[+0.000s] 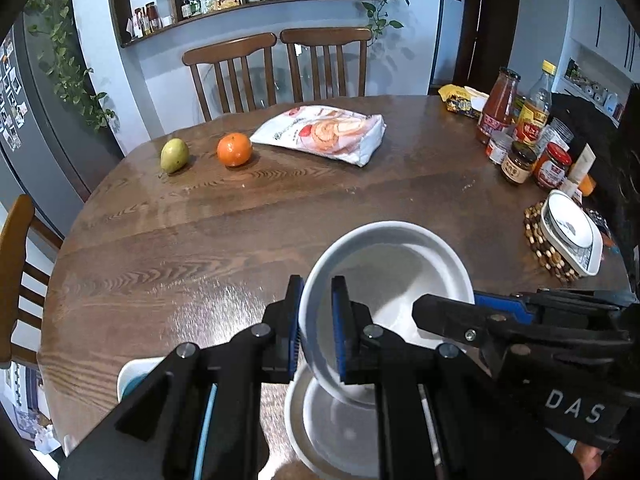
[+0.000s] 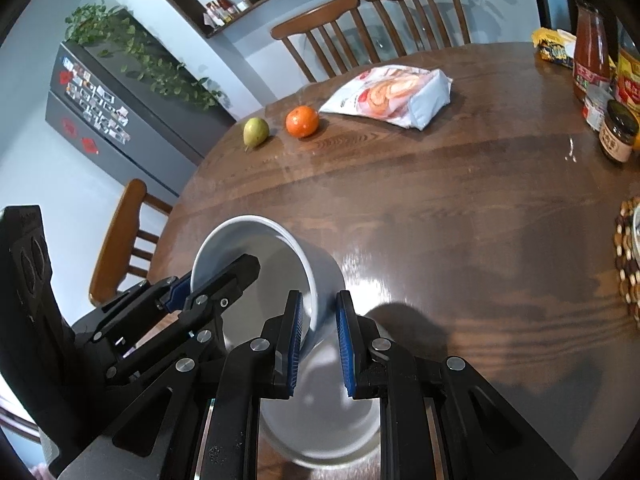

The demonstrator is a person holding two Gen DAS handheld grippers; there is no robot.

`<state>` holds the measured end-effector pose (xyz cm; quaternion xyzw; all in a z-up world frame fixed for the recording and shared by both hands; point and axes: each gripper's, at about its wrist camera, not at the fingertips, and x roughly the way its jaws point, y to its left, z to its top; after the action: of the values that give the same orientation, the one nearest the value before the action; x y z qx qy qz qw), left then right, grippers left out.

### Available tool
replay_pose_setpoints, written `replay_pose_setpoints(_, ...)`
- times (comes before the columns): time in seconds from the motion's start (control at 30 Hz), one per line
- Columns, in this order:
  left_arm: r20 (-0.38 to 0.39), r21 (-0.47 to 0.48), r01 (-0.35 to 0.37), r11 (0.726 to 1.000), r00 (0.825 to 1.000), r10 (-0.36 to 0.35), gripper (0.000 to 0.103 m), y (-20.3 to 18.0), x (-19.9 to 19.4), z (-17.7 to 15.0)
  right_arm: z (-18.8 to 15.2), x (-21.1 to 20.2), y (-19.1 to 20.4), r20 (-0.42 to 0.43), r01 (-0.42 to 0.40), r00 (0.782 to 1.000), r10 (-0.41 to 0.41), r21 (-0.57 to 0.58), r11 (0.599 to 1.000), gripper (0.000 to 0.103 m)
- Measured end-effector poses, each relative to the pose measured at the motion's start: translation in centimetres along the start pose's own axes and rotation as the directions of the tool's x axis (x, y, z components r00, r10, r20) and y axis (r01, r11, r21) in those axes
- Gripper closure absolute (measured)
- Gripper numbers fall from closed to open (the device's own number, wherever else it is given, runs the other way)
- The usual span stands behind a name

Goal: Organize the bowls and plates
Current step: 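Lift the ramekin and carry it over the white bowl stack, then lower the ramekin into the smaller white bowl and open both grippers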

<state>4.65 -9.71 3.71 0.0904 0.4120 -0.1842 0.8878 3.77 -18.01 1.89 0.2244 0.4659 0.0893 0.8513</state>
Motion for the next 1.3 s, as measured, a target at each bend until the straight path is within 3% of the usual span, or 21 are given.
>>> replay_pose_setpoints(0.4, -0.104, 0.007, 0.031, 0.999, 0.994, -0.030, 0.091, -1.4, 0.9, -3.9, -4.2, 1.1, -1.3, -0.112, 0.014, 0.994, -0.009, 0.044, 0.999, 0.084)
replay_pose_setpoints(0.67, -0.148, 0.011, 0.029, 1.000, 0.989, -0.027, 0.092, -2.0, 1.8, -4.9, -5.3, 2.4, -1.8, -0.173, 0.027, 0.985, -0.018, 0.054, 0.998, 0.084)
replay_pose_setpoints(1.3, -0.211, 0.016, 0.056, 0.998, 0.976, -0.051, 0.094, -1.8, 3.4, -5.7, -5.7, 3.2, -1.4, -0.200, 0.085, 0.977, -0.075, 0.039, 0.996, 0.084)
